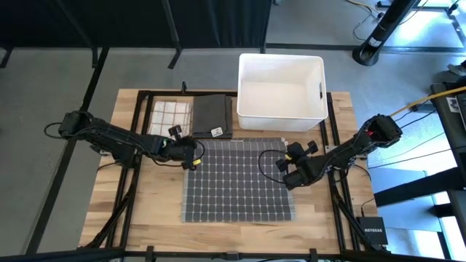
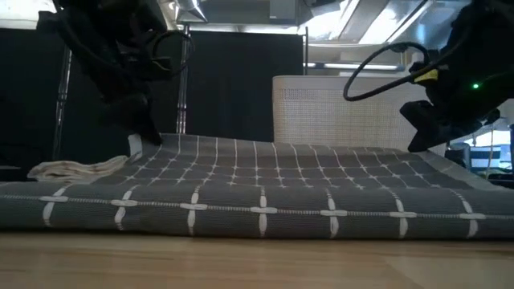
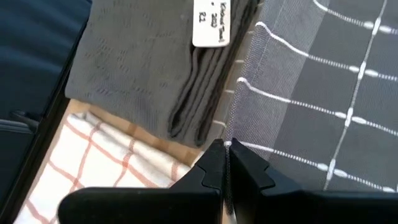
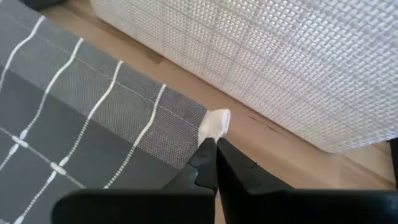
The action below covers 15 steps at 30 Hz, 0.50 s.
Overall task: Fold towel
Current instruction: Fold the grey patterned towel
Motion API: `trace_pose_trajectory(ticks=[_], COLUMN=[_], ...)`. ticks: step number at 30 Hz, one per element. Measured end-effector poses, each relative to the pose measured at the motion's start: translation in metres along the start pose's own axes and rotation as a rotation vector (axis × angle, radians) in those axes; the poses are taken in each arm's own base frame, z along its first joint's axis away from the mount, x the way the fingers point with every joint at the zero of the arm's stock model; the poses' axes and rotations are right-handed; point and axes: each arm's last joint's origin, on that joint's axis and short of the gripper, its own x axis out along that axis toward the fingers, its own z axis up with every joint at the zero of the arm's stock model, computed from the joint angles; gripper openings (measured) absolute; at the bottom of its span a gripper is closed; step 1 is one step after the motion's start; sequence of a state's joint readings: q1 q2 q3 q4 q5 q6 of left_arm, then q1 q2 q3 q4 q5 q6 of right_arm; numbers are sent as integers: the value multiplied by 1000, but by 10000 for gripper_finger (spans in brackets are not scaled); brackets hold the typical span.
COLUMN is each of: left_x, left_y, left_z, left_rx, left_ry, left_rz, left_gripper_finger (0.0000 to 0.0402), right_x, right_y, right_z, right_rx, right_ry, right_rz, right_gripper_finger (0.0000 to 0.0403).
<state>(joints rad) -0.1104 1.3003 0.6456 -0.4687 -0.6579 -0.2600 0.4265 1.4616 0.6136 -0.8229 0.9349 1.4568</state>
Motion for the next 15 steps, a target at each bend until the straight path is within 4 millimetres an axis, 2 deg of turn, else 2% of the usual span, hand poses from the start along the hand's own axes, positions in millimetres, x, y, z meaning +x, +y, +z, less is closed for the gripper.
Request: trace_pose_trajectory(ticks=[4, 8, 12, 15], left_x=[1, 1, -9, -21], left_y=[1, 1, 4, -2], left_z=[1, 1, 8, 12], left_rx=[7, 9, -27, -96], left_ry=[-6, -3, 39, 37], left_rz=[3, 4, -13, -108], left_gripper_finger=[28, 82, 129, 148], right_x=[5, 6, -5, -14], right_y=[-1, -1, 1, 8], right_z=[2, 4, 16, 25], right_rx=[-3, -46, -141, -190], right_ry=[45, 84, 172, 275], right_rz=[-18, -26, -46, -1], right_gripper_finger=[32, 80, 124, 143])
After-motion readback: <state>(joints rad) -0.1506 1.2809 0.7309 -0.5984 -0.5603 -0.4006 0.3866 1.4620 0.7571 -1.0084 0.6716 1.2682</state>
